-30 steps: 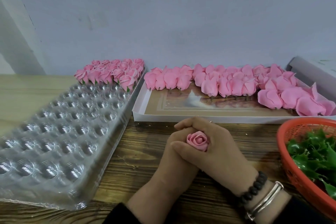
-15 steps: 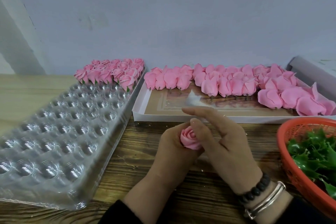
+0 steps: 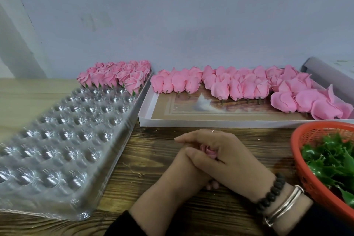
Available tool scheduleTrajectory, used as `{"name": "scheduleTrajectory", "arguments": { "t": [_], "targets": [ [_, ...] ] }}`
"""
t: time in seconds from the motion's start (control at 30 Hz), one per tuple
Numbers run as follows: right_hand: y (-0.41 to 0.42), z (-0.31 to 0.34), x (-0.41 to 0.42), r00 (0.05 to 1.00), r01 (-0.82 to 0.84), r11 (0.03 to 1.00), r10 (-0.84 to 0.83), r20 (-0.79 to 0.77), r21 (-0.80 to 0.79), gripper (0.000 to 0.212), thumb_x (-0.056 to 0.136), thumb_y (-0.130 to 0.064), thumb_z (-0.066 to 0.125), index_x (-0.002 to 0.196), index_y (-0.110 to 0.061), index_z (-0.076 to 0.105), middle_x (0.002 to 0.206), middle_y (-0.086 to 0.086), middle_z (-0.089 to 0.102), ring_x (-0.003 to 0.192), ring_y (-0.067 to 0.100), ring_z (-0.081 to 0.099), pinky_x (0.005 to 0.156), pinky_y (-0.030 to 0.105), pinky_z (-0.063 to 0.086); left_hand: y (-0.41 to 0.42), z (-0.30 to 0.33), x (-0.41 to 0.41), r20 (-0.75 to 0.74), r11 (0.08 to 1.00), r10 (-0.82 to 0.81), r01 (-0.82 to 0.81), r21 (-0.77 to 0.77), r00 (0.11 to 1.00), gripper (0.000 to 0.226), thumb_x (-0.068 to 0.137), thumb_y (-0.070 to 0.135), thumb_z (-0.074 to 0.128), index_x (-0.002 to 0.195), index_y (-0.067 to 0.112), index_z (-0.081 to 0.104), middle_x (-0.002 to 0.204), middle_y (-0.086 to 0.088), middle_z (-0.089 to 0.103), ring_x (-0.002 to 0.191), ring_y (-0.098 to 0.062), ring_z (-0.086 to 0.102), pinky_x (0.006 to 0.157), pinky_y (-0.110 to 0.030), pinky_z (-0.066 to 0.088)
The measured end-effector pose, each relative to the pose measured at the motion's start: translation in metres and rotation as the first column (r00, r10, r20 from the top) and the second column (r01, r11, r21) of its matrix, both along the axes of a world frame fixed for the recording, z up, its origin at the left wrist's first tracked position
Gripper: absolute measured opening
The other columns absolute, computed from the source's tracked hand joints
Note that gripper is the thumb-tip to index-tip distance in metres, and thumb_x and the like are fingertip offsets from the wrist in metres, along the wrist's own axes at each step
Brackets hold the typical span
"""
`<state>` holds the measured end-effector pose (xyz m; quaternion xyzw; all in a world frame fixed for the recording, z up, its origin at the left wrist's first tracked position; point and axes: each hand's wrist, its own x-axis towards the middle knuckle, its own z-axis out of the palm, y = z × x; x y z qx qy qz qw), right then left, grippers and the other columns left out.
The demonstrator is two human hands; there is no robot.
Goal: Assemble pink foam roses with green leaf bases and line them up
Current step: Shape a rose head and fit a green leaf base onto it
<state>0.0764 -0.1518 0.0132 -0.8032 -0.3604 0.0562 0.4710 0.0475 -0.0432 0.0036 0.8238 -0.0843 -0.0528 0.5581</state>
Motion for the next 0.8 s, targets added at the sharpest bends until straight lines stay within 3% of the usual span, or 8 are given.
{"name": "scheduleTrajectory", "arguments": {
  "t": [0.07, 0.17, 0.33, 0.5, 0.6, 0.7, 0.77, 0.8],
  "targets": [
    [-0.002, -0.003, 0.003, 1.000, 0.022, 1.000, -0.022, 0.008, -0.012, 0.043, 0.072, -0.056, 0.051, 0.114, -0.048, 0.055, 0.108, -0.018, 0.062, 0.078, 0.007, 0.068, 0.065, 0.022, 0.057, 0.000, 0.001, 0.002, 0.094, 0.998, 0.056, -0.055, -0.009, 0.994, 0.034, 0.087, -0.003, 0.055, 0.078, 0.028, 0.046, 0.055, 0.012, 0.059, 0.046, 0.002, 0.055, 0.046, -0.010, 0.041],
    [-0.005, -0.009, 0.010, 0.998, 0.067, 0.997, -0.066, 0.022, -0.042, 0.063, 0.059, -0.068, 0.057, 0.119, -0.052, 0.044, 0.116, -0.026, 0.057, 0.106, -0.009, 0.053, 0.094, 0.022, 0.046, 0.003, 0.000, 0.004, 0.230, 0.998, 0.060, -0.051, -0.043, 0.971, 0.030, 0.080, -0.003, 0.065, 0.076, 0.027, 0.062, 0.067, 0.012, 0.066, 0.069, 0.001, 0.063, 0.062, -0.011, 0.047],
    [-0.007, -0.009, 0.008, 0.996, 0.086, 0.989, -0.082, -0.031, 0.125, 0.065, 0.057, -0.056, 0.072, 0.117, -0.043, 0.051, 0.111, -0.020, 0.061, 0.103, -0.008, 0.056, 0.091, 0.014, 0.044, 0.007, -0.007, 0.007, 0.297, 0.981, 0.172, -0.137, -0.134, 0.939, 0.015, 0.078, 0.005, 0.069, 0.083, 0.019, 0.067, 0.076, 0.006, 0.070, 0.077, -0.005, 0.067, 0.066, -0.014, 0.050],
    [0.005, -0.009, 0.001, 0.972, 0.181, 0.903, -0.224, 0.068, 0.389, 0.030, 0.081, -0.047, 0.047, 0.098, -0.033, 0.068, 0.098, -0.021, 0.069, 0.097, -0.007, 0.060, 0.084, 0.009, 0.043, 0.000, -0.010, 0.008, 0.300, 0.981, 0.194, -0.190, -0.045, 0.934, 0.018, 0.083, 0.002, 0.063, 0.080, 0.020, 0.067, 0.065, 0.014, 0.067, 0.071, 0.004, 0.065, 0.057, -0.006, 0.045],
    [0.010, -0.012, 0.000, 0.959, 0.214, 0.922, -0.262, 0.112, 0.323, 0.039, 0.084, -0.046, 0.039, 0.092, -0.026, 0.072, 0.095, -0.017, 0.071, 0.099, -0.004, 0.061, 0.092, 0.021, 0.044, -0.009, -0.010, 0.007, 0.388, 0.972, 0.187, -0.228, 0.063, 0.902, 0.017, 0.087, 0.000, 0.056, 0.096, 0.009, 0.067, 0.077, 0.018, 0.060, 0.087, 0.008, 0.058, 0.066, -0.003, 0.043],
    [0.008, -0.013, 0.001, 0.964, 0.167, 0.957, -0.209, 0.163, 0.238, 0.040, 0.084, -0.043, 0.040, 0.094, -0.023, 0.073, 0.101, -0.017, 0.069, 0.107, -0.005, 0.057, 0.099, 0.024, 0.042, -0.012, -0.002, 0.006, 0.302, 0.988, 0.145, -0.156, 0.014, 0.942, 0.027, 0.087, -0.006, 0.053, 0.108, 0.011, 0.058, 0.087, 0.021, 0.052, 0.089, 0.015, 0.053, 0.070, 0.002, 0.040],
    [0.005, -0.011, 0.003, 0.981, 0.125, 0.977, -0.147, 0.126, 0.173, 0.035, 0.084, -0.040, 0.044, 0.095, -0.024, 0.073, 0.101, -0.018, 0.069, 0.107, -0.007, 0.056, 0.099, 0.021, 0.042, -0.010, 0.003, 0.004, 0.199, 0.991, -0.004, -0.023, 0.133, 0.980, 0.029, 0.085, -0.007, 0.053, 0.094, 0.019, 0.059, 0.085, 0.011, 0.056, 0.078, 0.007, 0.054, 0.071, -0.004, 0.045],
    [0.003, -0.010, 0.003, 0.990, 0.091, 0.986, -0.105, 0.093, 0.140, 0.033, 0.084, -0.037, 0.045, 0.096, -0.025, 0.073, 0.100, -0.020, 0.069, 0.106, -0.008, 0.057, 0.097, 0.018, 0.042, -0.007, 0.005, 0.003, 0.116, 0.991, -0.033, 0.017, 0.136, 0.993, 0.034, 0.082, -0.009, 0.055, 0.076, 0.024, 0.060, 0.076, 0.008, 0.058, 0.073, 0.000, 0.055, 0.073, -0.017, 0.051]
  ]
}}
